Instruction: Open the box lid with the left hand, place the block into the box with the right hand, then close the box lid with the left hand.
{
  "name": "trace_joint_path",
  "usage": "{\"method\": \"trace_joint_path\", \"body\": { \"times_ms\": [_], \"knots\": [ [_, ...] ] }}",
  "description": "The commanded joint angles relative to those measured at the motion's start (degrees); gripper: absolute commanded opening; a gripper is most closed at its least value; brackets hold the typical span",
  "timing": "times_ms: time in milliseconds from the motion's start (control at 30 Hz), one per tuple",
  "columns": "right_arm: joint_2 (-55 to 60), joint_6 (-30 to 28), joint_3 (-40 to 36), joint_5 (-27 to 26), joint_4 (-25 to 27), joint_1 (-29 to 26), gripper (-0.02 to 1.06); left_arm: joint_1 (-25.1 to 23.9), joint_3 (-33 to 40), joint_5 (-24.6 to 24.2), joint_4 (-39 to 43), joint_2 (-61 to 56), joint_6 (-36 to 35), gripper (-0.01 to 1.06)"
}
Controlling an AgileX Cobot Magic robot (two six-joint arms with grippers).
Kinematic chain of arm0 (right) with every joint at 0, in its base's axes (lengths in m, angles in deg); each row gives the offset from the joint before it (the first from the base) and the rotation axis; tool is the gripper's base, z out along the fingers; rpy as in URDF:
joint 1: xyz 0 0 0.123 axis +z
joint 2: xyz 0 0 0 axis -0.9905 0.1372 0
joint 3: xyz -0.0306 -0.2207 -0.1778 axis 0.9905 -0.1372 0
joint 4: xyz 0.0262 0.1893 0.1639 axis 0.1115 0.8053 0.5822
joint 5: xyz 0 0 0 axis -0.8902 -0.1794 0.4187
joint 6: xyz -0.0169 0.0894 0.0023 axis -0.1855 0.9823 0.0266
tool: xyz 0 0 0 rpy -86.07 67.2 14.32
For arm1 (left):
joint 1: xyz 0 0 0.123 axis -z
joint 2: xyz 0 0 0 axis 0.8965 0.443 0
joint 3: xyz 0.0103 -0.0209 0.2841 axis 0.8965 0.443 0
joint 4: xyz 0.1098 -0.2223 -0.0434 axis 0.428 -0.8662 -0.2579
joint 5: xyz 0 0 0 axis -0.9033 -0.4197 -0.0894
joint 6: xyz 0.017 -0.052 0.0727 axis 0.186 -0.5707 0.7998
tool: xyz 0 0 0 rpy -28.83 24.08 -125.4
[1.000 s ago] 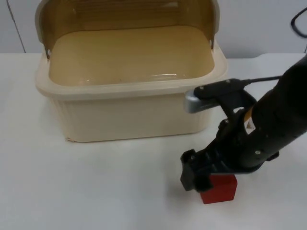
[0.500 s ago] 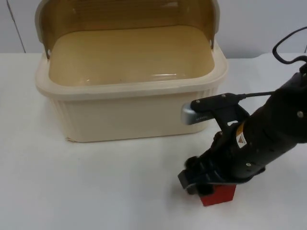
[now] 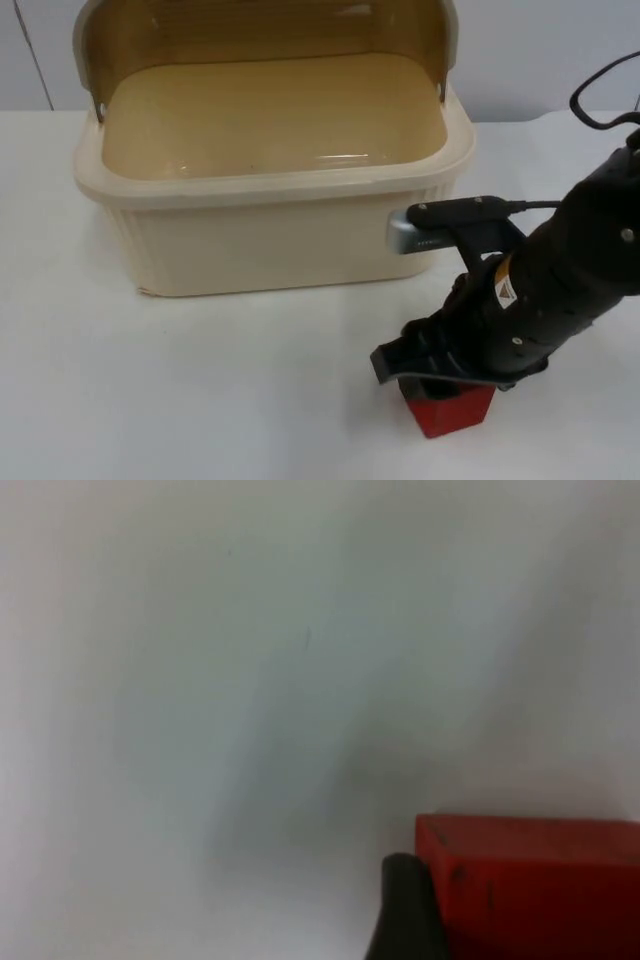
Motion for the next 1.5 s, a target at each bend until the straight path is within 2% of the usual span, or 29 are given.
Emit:
{"method": "trace_joint_path", "body": {
  "times_ms": [0,433,667,700,800,833,933,967,1067,1333,1433,1467],
  "knots": [
    [0.1,1.4,0.1,1.8,0.0,0.0,0.01,0.4,0.1,0.1,0.4,-0.3,-0.4,1.05],
    [-0.6,0.8,0.1,3.5,-1.8,0.0,0.01,0.4,0.1,0.1,0.4,-0.3,-0.4,1.05],
    [-7.3,1.1,0.1,6.5,-4.7,0.0,0.01,0.4,0.1,0.1,0.4,-0.3,-0.4,1.05],
    [-9.4,1.3,0.1,8.0,-6.0,0.0,0.01,0.4,0.1,0.1,0.4,-0.3,-0.4,1.05],
    [-17.5,7.0,0.1,12.0,-16.1,0.0,0.01,0.4,0.1,0.1,0.4,-0.3,-0.4,1.05],
    [-17.5,7.0,0.1,12.0,-16.1,0.0,0.01,0.4,0.1,0.1,0.4,-0.3,-0.4,1.05],
    [-25.4,12.7,0.1,12.4,-26.3,0.0,0.01,0.4,0.1,0.2,0.3,-0.3,-0.4,1.05],
    [-25.4,12.7,0.1,12.4,-26.3,0.0,0.01,0.4,0.1,0.2,0.3,-0.3,-0.4,1.05],
    [-32.2,15.6,0.8,11.1,-32.8,0.0,0.01,0.4,0.1,0.7,0.3,-0.3,-0.4,1.05],
    [-38.6,14.9,7.5,11.1,-33.1,0.0,0.01,0.4,0.1,2.2,0.3,-0.3,-0.4,1.05],
    [-38.4,10.1,8.9,7.0,-33.1,0.0,0.01,0.4,0.1,2.3,0.3,-0.3,-0.4,1.05],
    [-38.4,10.1,8.9,7.0,-33.1,0.0,0.01,0.4,0.1,2.3,0.3,-0.3,-0.4,1.05]
  ]
}}
